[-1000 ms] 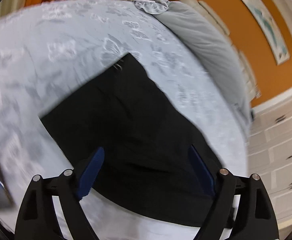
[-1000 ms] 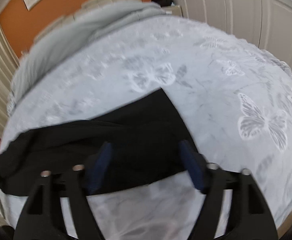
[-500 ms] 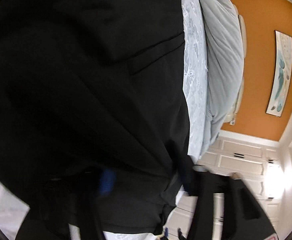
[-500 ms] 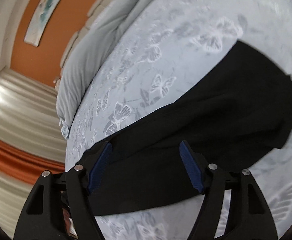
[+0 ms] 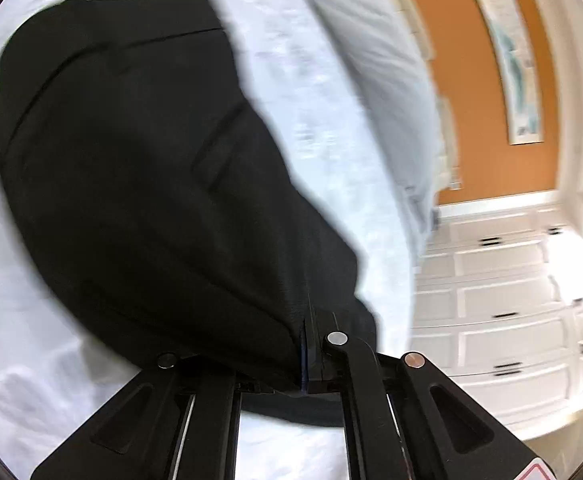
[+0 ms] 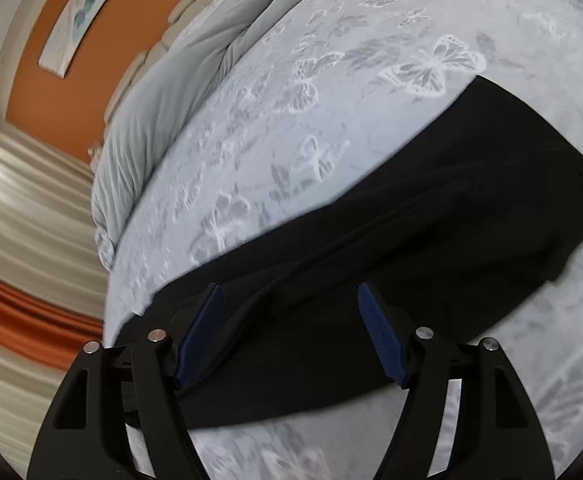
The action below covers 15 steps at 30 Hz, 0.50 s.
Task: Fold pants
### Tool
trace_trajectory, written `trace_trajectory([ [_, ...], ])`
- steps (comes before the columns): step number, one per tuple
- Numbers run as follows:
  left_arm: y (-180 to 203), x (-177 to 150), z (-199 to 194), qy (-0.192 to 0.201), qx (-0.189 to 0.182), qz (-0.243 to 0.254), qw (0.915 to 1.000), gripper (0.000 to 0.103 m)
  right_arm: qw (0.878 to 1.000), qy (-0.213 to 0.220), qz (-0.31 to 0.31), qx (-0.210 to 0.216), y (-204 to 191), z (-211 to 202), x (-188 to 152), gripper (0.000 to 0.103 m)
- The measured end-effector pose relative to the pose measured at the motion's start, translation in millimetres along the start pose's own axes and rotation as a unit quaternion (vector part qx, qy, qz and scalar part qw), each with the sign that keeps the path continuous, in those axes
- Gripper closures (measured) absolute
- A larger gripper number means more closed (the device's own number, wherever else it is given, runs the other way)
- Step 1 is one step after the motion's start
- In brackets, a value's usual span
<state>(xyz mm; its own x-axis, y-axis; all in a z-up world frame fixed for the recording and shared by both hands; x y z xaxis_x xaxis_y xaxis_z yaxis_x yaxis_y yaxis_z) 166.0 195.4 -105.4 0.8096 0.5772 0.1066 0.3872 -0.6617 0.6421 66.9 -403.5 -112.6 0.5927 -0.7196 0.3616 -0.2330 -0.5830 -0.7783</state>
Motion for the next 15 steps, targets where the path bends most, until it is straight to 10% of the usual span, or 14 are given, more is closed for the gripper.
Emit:
trace_trajectory([
  [12,-2.9,-5.3,21.8,-0.029,0.022,-0.028,0.9989,0.098,0.997,-0.001,0.071,-0.004,21.3,15.8,-10.4,0.030],
  [14,-22.9,-2.2,21.6,-0.027,0.023,-0.027,0.9990,0.098,0.998,-0.003,0.059,-0.023,29.8,29.7,-3.1,0.094],
  [15,-26.0,-0.4,17.7,-0.024,0.021,-0.026,0.9991,0.098,0.998,-0.007,0.047,-0.042,35.3,37.3,2.4,0.102],
])
Point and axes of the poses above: each gripper's, at about its wrist camera, not at the fingertips, and z roughly the way its jaws point, y to its right, x to its top, the point moved 10 cm from there along z, roughly the way its jaws point, and after that the axes turned 14 degrees about x, right-handed, at the moved point
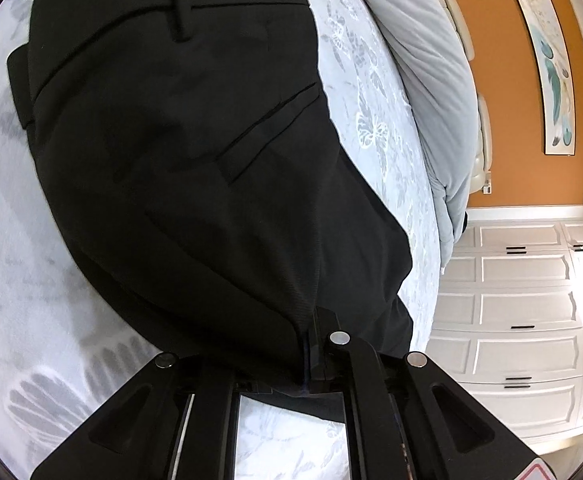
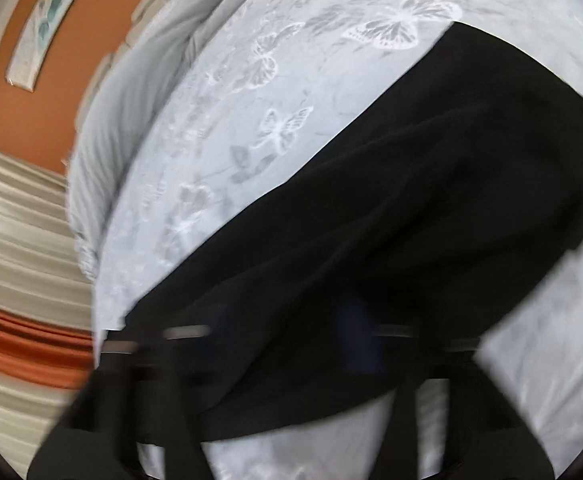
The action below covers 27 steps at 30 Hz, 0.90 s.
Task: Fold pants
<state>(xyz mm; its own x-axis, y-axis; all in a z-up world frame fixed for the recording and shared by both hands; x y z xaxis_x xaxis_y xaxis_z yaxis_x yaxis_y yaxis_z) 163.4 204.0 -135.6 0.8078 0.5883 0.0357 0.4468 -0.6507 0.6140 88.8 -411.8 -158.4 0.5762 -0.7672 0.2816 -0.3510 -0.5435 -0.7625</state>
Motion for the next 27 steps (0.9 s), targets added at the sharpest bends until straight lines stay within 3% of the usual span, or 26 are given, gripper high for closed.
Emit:
trace_trajectory([
  [2,-9.2,1.7,-19.3,0.022,-0.027,0.000,0.9994,0.098,0.999,0.036,-0.025,0.027,-21.5,-11.4,15.2,0.102],
  [4,7.2,2.2,-36.9,0.044,-0.046,0.027,0.9976,0.098,0.980,0.114,-0.114,0.116,-95.2,-67.7,29.6,0.102],
  [6,16.0,2.1,-42.9,0.061,-0.034,0.053,0.9962,0.098,0.961,0.161,-0.190,0.119,-127.8,-113.9,27.4,0.102],
  [8,9.0,-5.2,-29.5,0.031,-0.021,0.051,0.9980,0.095,0.975,0.132,-0.158,0.081,-85.0,-107.0,22.3,0.102],
  [10,-4.0,-13.4,-10.6,-0.007,0.001,0.037,0.9993,0.095,0.997,0.052,-0.049,0.019,-1.4,-70.6,4.1,0.101],
  [11,-10.9,-16.8,-1.5,-0.017,0.026,0.037,0.9988,0.096,0.999,0.022,-0.027,-0.008,23.1,-59.5,-4.4,0.102],
  [13,-18.3,-23.4,7.6,-0.033,0.049,0.034,0.9977,0.096,0.998,-0.010,-0.049,-0.032,39.0,-49.9,-12.1,0.100],
  [18,-14.2,-17.2,-7.2,-0.006,0.039,0.026,0.9989,0.096,0.998,-0.003,-0.017,0.052,26.2,-52.0,-4.7,0.090],
  [20,-16.6,-18.3,-11.9,-0.001,0.043,0.024,0.9988,0.096,0.997,-0.005,0.013,0.081,23.5,-42.9,-1.9,0.071],
  [22,-18.4,-20.0,-10.4,-0.003,0.044,0.016,0.9989,0.096,0.992,-0.004,0.048,0.113,19.5,-31.3,1.7,0.064],
  [23,-19.8,-20.1,-10.8,-0.002,0.045,0.012,0.9989,0.096,0.991,-0.001,0.056,0.122,16.2,-27.6,5.4,0.073],
  [25,-9.4,-15.6,-3.2,-0.001,0.041,0.004,0.9992,0.096,0.989,0.057,0.019,0.134,-7.5,-44.7,26.2,0.101],
  [27,-19.4,-16.0,-2.8,-0.001,0.037,0.003,0.9993,0.095,0.976,0.128,-0.038,0.171,-52.8,-87.3,42.9,0.101],
])
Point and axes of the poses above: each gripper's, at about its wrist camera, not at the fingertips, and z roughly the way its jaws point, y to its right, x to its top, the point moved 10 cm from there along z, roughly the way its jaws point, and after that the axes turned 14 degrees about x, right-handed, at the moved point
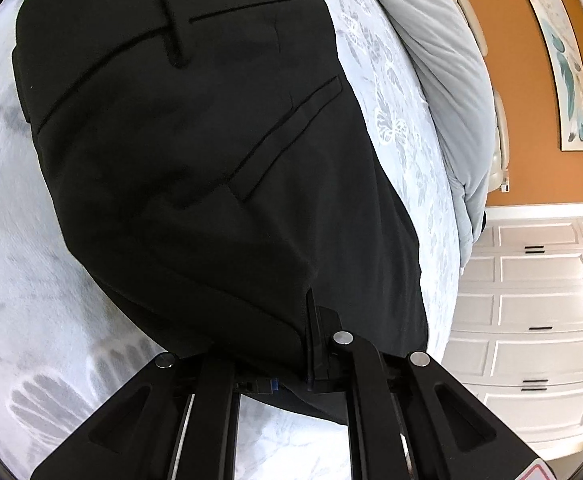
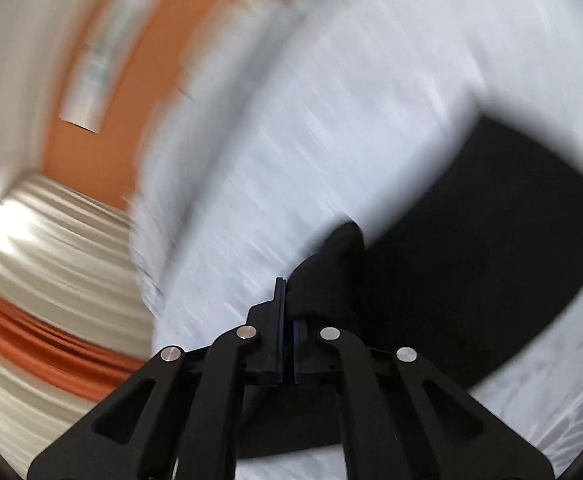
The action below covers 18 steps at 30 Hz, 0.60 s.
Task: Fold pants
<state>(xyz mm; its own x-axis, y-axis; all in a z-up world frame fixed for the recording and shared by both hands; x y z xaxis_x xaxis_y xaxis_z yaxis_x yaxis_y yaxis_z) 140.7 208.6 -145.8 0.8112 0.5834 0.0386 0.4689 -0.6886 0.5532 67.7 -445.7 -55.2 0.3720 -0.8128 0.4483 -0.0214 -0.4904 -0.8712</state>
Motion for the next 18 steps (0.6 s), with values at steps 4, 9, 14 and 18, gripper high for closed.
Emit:
trace_trajectory([
  [4,5.0,-1.4,7.8,0.000,0.013,0.020,0.9997,0.094,0.982,0.053,-0.177,-0.045,-69.5,-35.8,16.1,0.099],
  [9,-3.9,2.4,12.9,-0.005,0.030,0.005,0.9995,0.094,0.980,-0.061,-0.051,-0.181,57.5,-26.9,-15.0,0.091],
  [14,-8.5,2.7,9.3,-0.002,0.028,-0.007,0.9996,0.093,0.984,-0.037,0.054,-0.163,105.1,-45.5,-9.2,0.062],
  [18,-13.0,1.9,8.1,-0.004,0.019,-0.014,0.9997,0.093,0.987,-0.003,0.070,-0.147,120.4,-51.5,4.8,0.071],
])
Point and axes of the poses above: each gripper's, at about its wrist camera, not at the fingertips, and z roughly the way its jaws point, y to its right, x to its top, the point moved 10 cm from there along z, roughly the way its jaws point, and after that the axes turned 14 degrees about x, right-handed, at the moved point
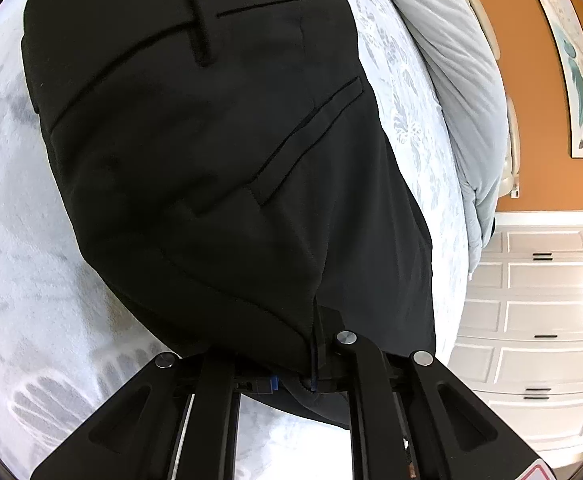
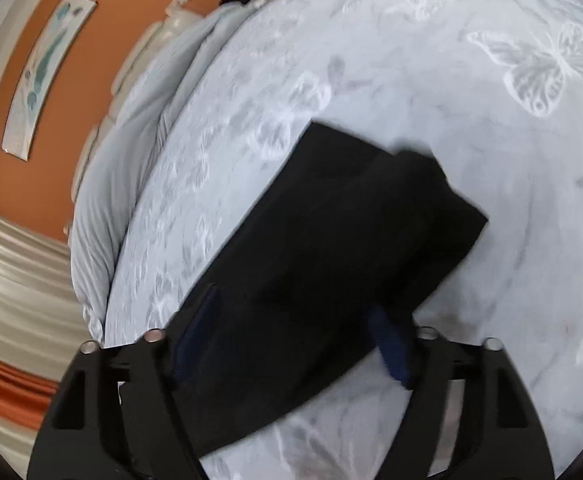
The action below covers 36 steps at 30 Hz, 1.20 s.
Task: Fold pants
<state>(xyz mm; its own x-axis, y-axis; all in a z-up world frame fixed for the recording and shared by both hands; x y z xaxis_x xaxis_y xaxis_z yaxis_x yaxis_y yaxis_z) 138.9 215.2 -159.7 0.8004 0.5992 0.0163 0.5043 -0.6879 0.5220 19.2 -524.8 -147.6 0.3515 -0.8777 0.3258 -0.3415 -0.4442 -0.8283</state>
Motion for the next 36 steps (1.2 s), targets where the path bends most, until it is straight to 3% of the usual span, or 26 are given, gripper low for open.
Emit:
trace_trajectory([
  [1,0.1,0.3,-0.7,0.001,0.001,0.002,1.0000,0.093,1.000,-0.004,-0.005,0.002,-3.3,5.1,3.3,0.100],
  [2,0.7,0.4,-1.8,0.004,0.002,0.005,1.0000,0.093,1.000,0.001,-0.010,0.006,-12.4,7.2,5.5,0.100],
  [4,2.4,0.3,-4.3,0.009,0.001,0.008,0.9999,0.093,0.996,0.041,-0.047,0.056,-51.8,-9.2,22.0,0.100],
  [6,-3.6,-1.4,-6.9,0.014,0.007,0.017,0.9997,0.093,0.981,0.091,-0.135,0.108,-112.5,-39.4,37.8,0.101],
  [7,-3.3,-0.4,-5.7,0.016,0.012,0.021,0.9996,0.093,0.973,0.105,-0.177,0.104,-125.1,-48.3,41.6,0.101],
  [8,-3.6,-0.4,-5.4,0.017,0.015,0.024,0.9994,0.093,0.972,0.102,-0.196,0.075,-118.0,-46.9,44.1,0.101],
  [9,-1.6,-0.2,-4.4,0.017,0.016,0.024,0.9994,0.093,0.980,0.075,-0.184,0.031,-88.8,-34.0,45.2,0.101],
  [11,-1.1,-0.1,-2.7,0.012,0.013,0.021,0.9996,0.093,0.995,0.013,-0.084,-0.043,-1.8,-7.0,35.3,0.100],
  [13,-1.2,-0.2,-2.4,0.009,0.010,0.017,0.9998,0.093,0.992,-0.015,-0.071,-0.100,37.5,-3.5,28.9,0.100],
  [19,2.8,1.1,-4.5,0.018,0.018,0.023,0.9994,0.093,0.996,-0.007,-0.056,-0.070,30.9,-2.1,33.4,0.100],
  [22,9.2,2.2,-10.7,0.034,0.017,0.033,0.9987,0.094,0.997,0.023,-0.079,-0.003,-16.3,-15.9,37.7,0.101],
  [24,10.6,2.8,-11.7,0.038,0.018,0.037,0.9984,0.094,0.981,0.078,-0.152,0.089,-93.9,-41.1,51.4,0.101],
  [25,9.8,2.2,-10.8,0.037,0.019,0.035,0.9985,0.094,0.965,0.108,-0.199,0.133,-133.0,-59.2,54.3,0.102],
  [26,8.8,1.9,-9.6,0.035,0.021,0.035,0.9986,0.094,0.957,0.120,-0.234,0.124,-146.3,-66.5,55.3,0.102],
  [27,7.8,1.9,-8.4,0.034,0.022,0.035,0.9985,0.094,0.959,0.114,-0.241,0.097,-137.1,-62.9,56.0,0.102],
  [29,6.8,1.8,-7.8,0.030,0.019,0.033,0.9988,0.094,0.978,0.073,-0.191,0.032,-77.3,-41.3,55.4,0.102],
  [30,6.8,1.8,-7.4,0.028,0.018,0.033,0.9989,0.094,0.988,0.039,-0.148,-0.024,-28.6,-26.6,51.0,0.102],
  [32,7.4,1.4,-5.9,0.024,0.019,0.035,0.9989,0.094,0.986,-0.010,-0.120,-0.112,32.8,-15.0,39.2,0.101],
  [33,7.4,0.9,-4.6,0.023,0.021,0.036,0.9989,0.094,0.986,-0.029,-0.108,-0.123,48.4,-11.8,32.9,0.102],
  [36,8.9,2.2,-4.2,0.029,0.029,0.043,0.9982,0.094,0.987,-0.024,-0.112,-0.114,43.9,-10.8,37.6,0.101],
])
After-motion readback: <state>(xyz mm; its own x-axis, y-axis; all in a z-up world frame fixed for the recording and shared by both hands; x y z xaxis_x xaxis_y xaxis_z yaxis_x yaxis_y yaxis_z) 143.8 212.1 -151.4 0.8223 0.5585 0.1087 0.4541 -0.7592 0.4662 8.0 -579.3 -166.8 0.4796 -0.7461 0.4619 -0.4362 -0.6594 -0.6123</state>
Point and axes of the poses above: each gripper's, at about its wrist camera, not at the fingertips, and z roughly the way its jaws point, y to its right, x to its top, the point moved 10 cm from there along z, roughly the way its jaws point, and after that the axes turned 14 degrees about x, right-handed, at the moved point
